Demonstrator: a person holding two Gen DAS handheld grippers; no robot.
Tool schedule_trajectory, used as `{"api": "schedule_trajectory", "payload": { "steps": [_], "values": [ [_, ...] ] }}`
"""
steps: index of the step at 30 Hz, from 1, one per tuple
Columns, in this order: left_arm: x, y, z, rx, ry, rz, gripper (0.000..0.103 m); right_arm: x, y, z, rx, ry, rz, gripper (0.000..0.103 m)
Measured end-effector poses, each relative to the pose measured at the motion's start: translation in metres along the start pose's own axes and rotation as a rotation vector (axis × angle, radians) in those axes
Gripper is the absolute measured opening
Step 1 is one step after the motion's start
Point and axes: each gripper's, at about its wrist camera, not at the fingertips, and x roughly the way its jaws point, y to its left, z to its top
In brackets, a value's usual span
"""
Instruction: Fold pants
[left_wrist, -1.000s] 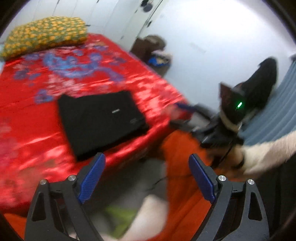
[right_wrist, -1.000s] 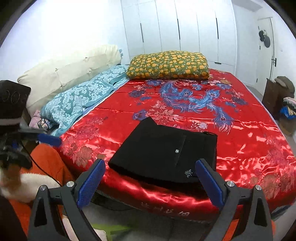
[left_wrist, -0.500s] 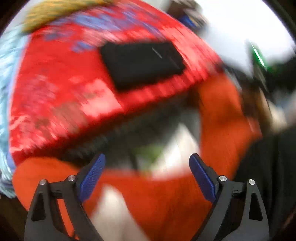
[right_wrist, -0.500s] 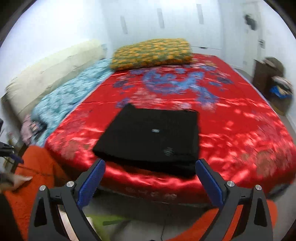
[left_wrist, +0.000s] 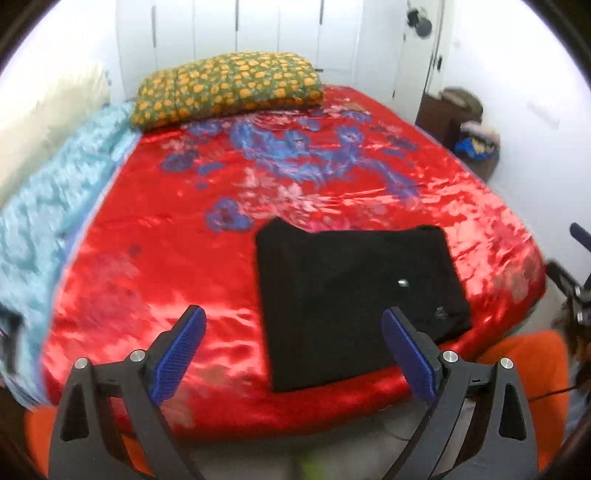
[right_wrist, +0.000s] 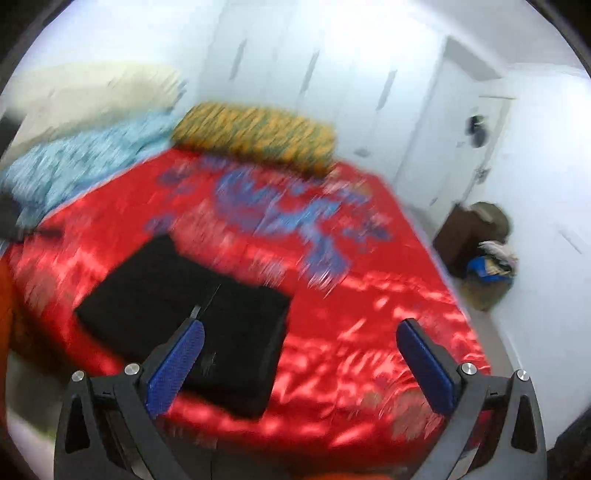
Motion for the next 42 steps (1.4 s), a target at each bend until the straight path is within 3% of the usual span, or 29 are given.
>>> {"api": "schedule_trajectory", "payload": {
  "steps": [2,4,7,10,13,30,42],
  "values": [
    [0.006,-0.002,-0.019,-0.022,0.01,0.018,0.097,0.006,0.0,-0.002,0.125,0.034,0.024,0.103],
    [0.013,0.002,-0.034,0.001,0.076,0.019,0.097,0.013,0.001,-0.02,0.318,0.079,0.074,0.103],
    [0.014,0.018,-0.037,-0.01,0.081,0.047,0.097,0.014,0.015,-0.053,0.433,0.148,0.041,0.103],
    [0.012,0.036,-0.03,-0.111,0.054,0.019,0.097,0.018,0.021,-0.068,0.371,0.227,-0.002,0.103],
    [0.013,0.042,-0.029,-0.151,0.048,0.011,0.097,0.017,0.02,-0.073,0.367,0.235,-0.018,0.103],
    [0.024,0.027,-0.036,-0.048,0.099,0.134,0.097,0.025,0.031,-0.075,0.364,0.244,0.041,0.103],
    [0.032,0.025,-0.038,-0.026,0.125,0.149,0.097,0.029,0.032,-0.078,0.356,0.266,0.042,0.103]
  ]
}}
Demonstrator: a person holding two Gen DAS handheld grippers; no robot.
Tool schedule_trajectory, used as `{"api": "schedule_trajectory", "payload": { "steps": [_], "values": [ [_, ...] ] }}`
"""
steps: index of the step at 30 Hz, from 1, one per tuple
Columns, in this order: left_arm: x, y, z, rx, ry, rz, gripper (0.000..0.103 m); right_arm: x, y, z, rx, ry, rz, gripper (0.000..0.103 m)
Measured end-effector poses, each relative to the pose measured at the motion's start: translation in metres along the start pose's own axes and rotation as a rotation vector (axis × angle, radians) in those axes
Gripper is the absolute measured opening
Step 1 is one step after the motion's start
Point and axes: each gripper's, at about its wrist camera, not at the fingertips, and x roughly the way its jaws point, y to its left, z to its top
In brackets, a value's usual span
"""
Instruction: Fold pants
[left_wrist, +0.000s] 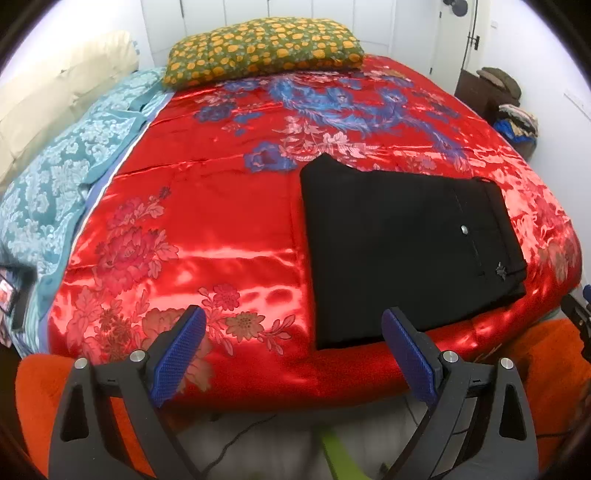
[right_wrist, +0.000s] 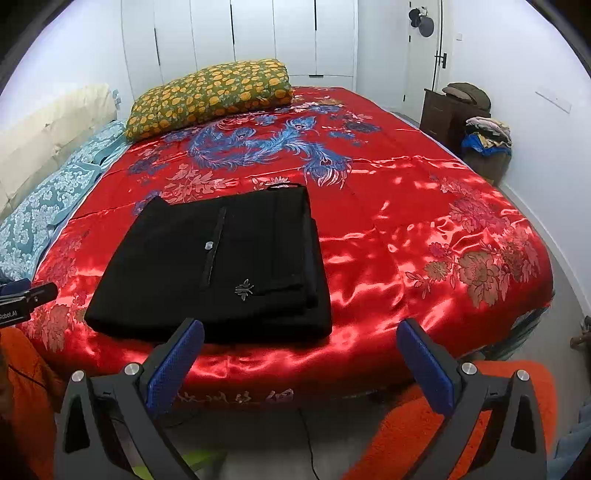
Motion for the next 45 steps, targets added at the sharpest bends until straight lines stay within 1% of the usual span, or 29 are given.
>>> {"api": "schedule_trajectory", "payload": {
  "steps": [2,4,7,10,11,12,14,15,16,18,20,21,22,23,25,26,27,28,29,30,31,33,36,40,41,42,43,44,45],
  "values": [
    [0.0,0.001,0.0,-0.003,-0.004,-0.012,0.097,-0.001,-0.002,0.001,0.011,-0.006,-0.005,0.103],
    [-0.001,0.002,0.001,-0.01,-0.011,-0.049,0.097,-0.003,-0.005,0.003,0.026,-0.021,-0.005,0.103],
    [0.006,0.008,0.004,-0.044,0.004,-0.145,0.097,-0.002,-0.014,0.007,0.061,-0.036,0.005,0.103],
    [0.03,0.021,0.016,-0.104,0.074,-0.273,0.097,0.014,-0.03,0.011,0.112,-0.003,0.104,0.103],
    [0.043,0.025,0.022,-0.114,0.103,-0.314,0.097,0.026,-0.038,0.017,0.126,0.014,0.183,0.103],
    [0.054,0.028,0.028,-0.116,0.127,-0.341,0.097,0.036,-0.045,0.023,0.127,0.028,0.236,0.103],
    [0.082,0.027,0.039,-0.105,0.186,-0.391,0.097,0.066,-0.054,0.037,0.109,0.092,0.336,0.103],
    [0.093,0.026,0.042,-0.101,0.207,-0.411,0.097,0.086,-0.057,0.043,0.102,0.146,0.399,0.102],
    [0.107,0.023,0.046,-0.094,0.231,-0.432,0.097,0.099,-0.059,0.047,0.102,0.182,0.43,0.1],
    [0.128,0.018,0.049,-0.08,0.256,-0.434,0.097,0.137,-0.066,0.053,0.12,0.274,0.488,0.092],
    [0.147,0.015,0.051,-0.071,0.285,-0.389,0.097,0.166,-0.071,0.053,0.153,0.351,0.516,0.086],
    [0.155,0.014,0.051,-0.078,0.303,-0.384,0.097,0.18,-0.074,0.051,0.172,0.396,0.512,0.086],
    [0.161,0.014,0.051,-0.099,0.318,-0.412,0.097,0.189,-0.075,0.049,0.192,0.411,0.536,0.086],
    [0.162,0.014,0.05,-0.113,0.327,-0.443,0.094,0.19,-0.075,0.05,0.194,0.395,0.554,0.086],
    [0.163,0.006,0.049,-0.1,0.338,-0.53,0.064,0.191,-0.072,0.051,0.189,0.399,0.628,0.072],
    [0.162,0.003,0.05,-0.083,0.331,-0.52,0.053,0.194,-0.068,0.05,0.181,0.42,0.653,0.065],
    [0.16,0.0,0.05,-0.07,0.314,-0.505,0.038,0.195,-0.065,0.05,0.164,0.423,0.651,0.054],
    [0.157,-0.002,0.052,-0.061,0.3,-0.498,0.033,0.195,-0.063,0.051,0.158,0.421,0.663,0.049],
    [0.151,-0.003,0.054,-0.052,0.288,-0.489,0.025,0.191,-0.061,0.054,0.147,0.407,0.672,0.043],
    [0.146,-0.004,0.057,-0.049,0.277,-0.486,0.021,0.185,-0.058,0.056,0.129,0.392,0.672,0.039],
    [0.14,-0.004,0.061,-0.046,0.262,-0.482,0.02,0.18,-0.053,0.06,0.106,0.374,0.672,0.038],
    [0.125,0.001,0.071,-0.058,0.223,-0.49,0.02,0.162,-0.043,0.072,0.077,0.324,0.703,0.034],
    [0.104,0.013,0.091,-0.074,0.157,-0.495,0.019,0.141,-0.021,0.093,0.037,0.257,0.761,0.034],
    [0.084,0.035,0.115,-0.054,0.051,-0.427,0.02,0.135,0.015,0.125,-0.018,0.196,0.8,0.034],
    [0.084,0.043,0.117,-0.066,0.036,-0.41,0.021,0.136,0.018,0.129,-0.018,0.187,0.802,0.034],
    [0.087,0.05,0.118,-0.079,0.025,-0.386,0.024,0.143,0.026,0.136,-0.008,0.175,0.794,0.035],
    [0.092,0.058,0.117,-0.087,0.024,-0.338,0.029,0.15,0.029,0.139,-0.001,0.178,0.78,0.037],
    [0.095,0.061,0.114,-0.089,0.034,-0.289,0.038,0.16,0.033,0.139,-0.002,0.194,0.743,0.046],
    [0.099,0.066,0.108,-0.086,0.052,-0.197,0.042,0.17,0.036,0.137,-0.013,0.222,0.651,0.064]
  ]
}}
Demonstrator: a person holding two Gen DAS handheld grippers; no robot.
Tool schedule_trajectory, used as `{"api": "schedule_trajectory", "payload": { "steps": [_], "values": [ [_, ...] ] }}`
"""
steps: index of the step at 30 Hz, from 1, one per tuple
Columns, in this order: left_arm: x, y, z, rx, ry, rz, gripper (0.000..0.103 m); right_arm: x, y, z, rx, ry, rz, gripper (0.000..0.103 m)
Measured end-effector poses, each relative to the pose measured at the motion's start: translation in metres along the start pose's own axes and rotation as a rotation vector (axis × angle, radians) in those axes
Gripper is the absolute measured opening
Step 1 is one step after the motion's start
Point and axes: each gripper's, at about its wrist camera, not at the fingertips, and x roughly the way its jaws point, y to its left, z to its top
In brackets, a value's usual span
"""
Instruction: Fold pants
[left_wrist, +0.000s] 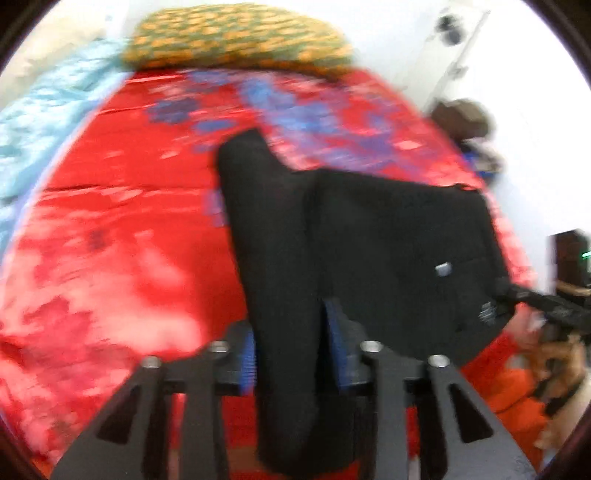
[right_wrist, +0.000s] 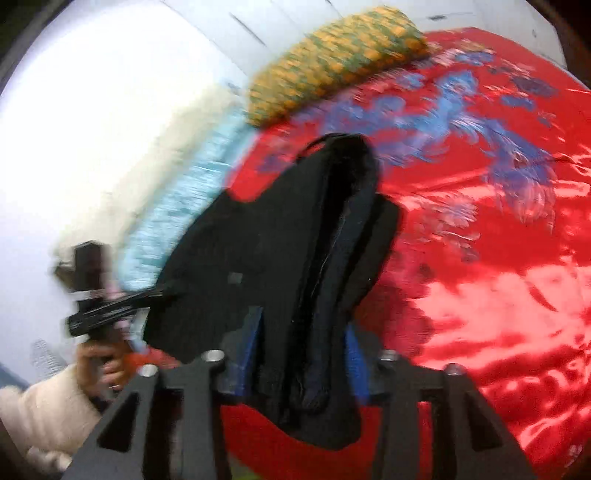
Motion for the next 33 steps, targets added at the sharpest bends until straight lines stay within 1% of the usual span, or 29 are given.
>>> {"api": "schedule_trajectory", "payload": {
  "steps": [1,2,3,4,5,6,7,8,9,11,12,14,15,17,19,22,24,25,27,29,33],
  "values": [
    [-0.002,0.004,-0.006,0.006,0.002,0.054,0.044,0.0,-0.004,-0.003,0.0,0.014,-0.06,0.075],
    [-0.01,0.006,-0.013,0.022,-0.011,0.108,0.048,0.0,-0.004,-0.006,-0.009,0.022,-0.126,0.092],
    [-0.021,0.009,-0.021,0.035,-0.036,0.132,0.055,-0.008,-0.002,-0.012,-0.024,0.012,-0.181,0.1],
    [-0.037,0.008,-0.028,0.051,-0.078,0.158,0.061,-0.017,-0.001,-0.018,-0.034,-0.002,-0.22,0.103],
    [-0.048,0.005,-0.032,0.063,-0.106,0.174,0.072,-0.033,0.007,-0.027,-0.055,-0.023,-0.287,0.103],
    [-0.064,-0.003,-0.037,0.083,-0.15,0.196,0.082,-0.044,0.013,-0.033,-0.073,-0.037,-0.325,0.103],
    [-0.079,-0.009,-0.041,0.1,-0.187,0.211,0.086,-0.056,0.021,-0.039,-0.092,-0.052,-0.354,0.103],
    [-0.1,-0.018,-0.046,0.121,-0.234,0.226,0.091,-0.074,0.036,-0.047,-0.121,-0.078,-0.406,0.103],
    [-0.115,-0.025,-0.048,0.135,-0.266,0.23,0.095,-0.086,0.045,-0.051,-0.137,-0.09,-0.435,0.103],
    [-0.15,-0.043,-0.052,0.164,-0.337,0.229,0.1,-0.109,0.071,-0.056,-0.169,-0.12,-0.479,0.103],
    [-0.163,-0.052,-0.054,0.175,-0.36,0.229,0.1,-0.124,0.087,-0.057,-0.193,-0.148,-0.496,0.103],
    [-0.185,-0.068,-0.056,0.192,-0.364,0.215,0.1,-0.149,0.117,-0.066,-0.238,-0.194,-0.495,0.103],
    [-0.195,-0.074,-0.06,0.197,-0.358,0.195,0.1,-0.158,0.129,-0.07,-0.251,-0.209,-0.5,0.103],
    [-0.209,-0.079,-0.066,0.192,-0.328,0.158,0.1,-0.177,0.154,-0.082,-0.272,-0.23,-0.506,0.103],
    [-0.218,-0.08,-0.075,0.175,-0.301,0.153,0.1,-0.184,0.174,-0.089,-0.281,-0.24,-0.491,0.103],
    [-0.22,-0.082,-0.091,0.156,-0.274,0.199,0.1,-0.197,0.2,-0.106,-0.309,-0.258,-0.467,0.103],
    [-0.222,-0.082,-0.102,0.138,-0.255,0.272,0.1,-0.197,0.212,-0.115,-0.324,-0.253,-0.463,0.103],
    [-0.222,-0.081,-0.106,0.132,-0.256,0.299,0.1,-0.198,0.216,-0.119,-0.325,-0.253,-0.46,0.103],
    [-0.226,-0.082,-0.113,0.119,-0.274,0.314,0.1,-0.193,0.219,-0.125,-0.308,-0.261,-0.456,0.103],
    [-0.229,-0.08,-0.116,0.093,-0.29,0.288,0.1,-0.185,0.218,-0.129,-0.282,-0.255,-0.447,0.103],
    [-0.235,-0.082,-0.113,0.065,-0.286,0.188,0.1,-0.176,0.215,-0.13,-0.243,-0.237,-0.437,0.103]
  ]
}}
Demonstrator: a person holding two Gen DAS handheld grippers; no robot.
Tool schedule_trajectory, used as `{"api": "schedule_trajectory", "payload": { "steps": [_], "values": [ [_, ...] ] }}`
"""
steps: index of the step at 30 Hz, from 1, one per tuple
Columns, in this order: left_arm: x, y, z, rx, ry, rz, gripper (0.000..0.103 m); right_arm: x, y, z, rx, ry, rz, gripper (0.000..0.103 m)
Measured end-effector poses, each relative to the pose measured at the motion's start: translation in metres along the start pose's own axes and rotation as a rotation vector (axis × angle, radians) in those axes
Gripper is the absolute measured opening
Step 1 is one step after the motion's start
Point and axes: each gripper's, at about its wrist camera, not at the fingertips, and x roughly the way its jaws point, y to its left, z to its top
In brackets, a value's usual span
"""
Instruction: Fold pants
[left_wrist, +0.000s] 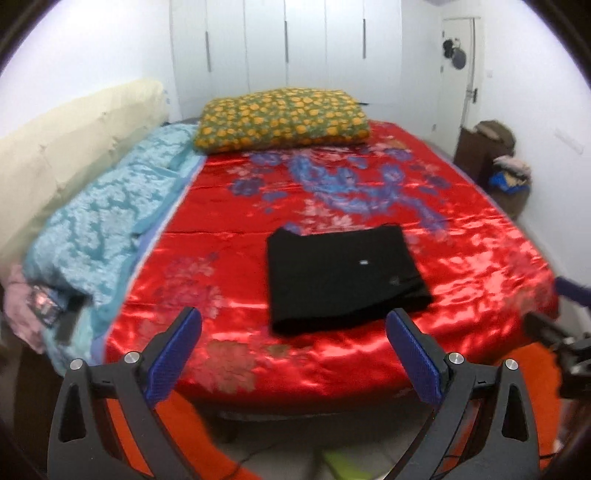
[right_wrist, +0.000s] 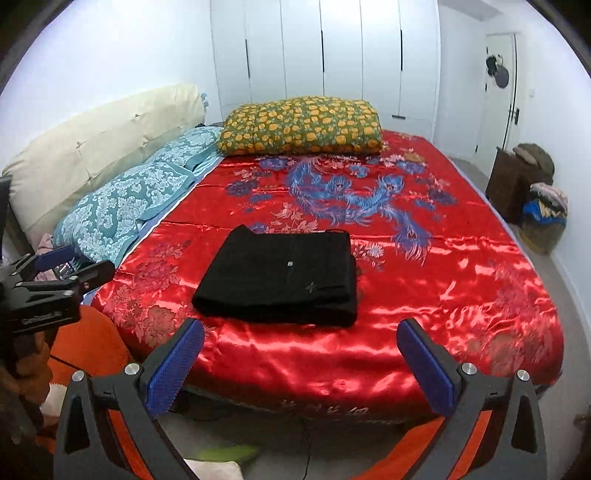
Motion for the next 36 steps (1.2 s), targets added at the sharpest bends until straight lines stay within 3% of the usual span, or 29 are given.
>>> {"api": "schedule_trajectory", "payload": {
  "steps": [3,10,15,22,26,36],
  "values": [
    [0.001,-0.002,0.003,-0.001,0.013,-0.032,0.1,-0.002,0.003,0.002,-0.016,-0.012,-0.008,0.103],
    [0.004,-0.01,0.004,0.064,0.017,0.039,0.102,-0.004,0.009,0.005,-0.051,-0.027,-0.034,0.103],
    [0.01,-0.006,0.002,0.053,0.041,0.052,0.103,0.0,0.009,0.007,-0.059,-0.008,-0.03,0.103],
    [0.006,0.004,0.012,0.019,0.028,0.044,0.103,-0.003,0.01,0.021,-0.082,-0.038,-0.075,0.103],
    [0.004,0.013,0.021,0.003,0.035,-0.001,0.103,-0.002,0.013,0.022,-0.086,-0.035,-0.08,0.103],
    [0.022,0.007,0.013,-0.004,0.125,0.064,0.102,0.0,0.021,0.032,-0.083,-0.047,-0.118,0.103]
  ]
}}
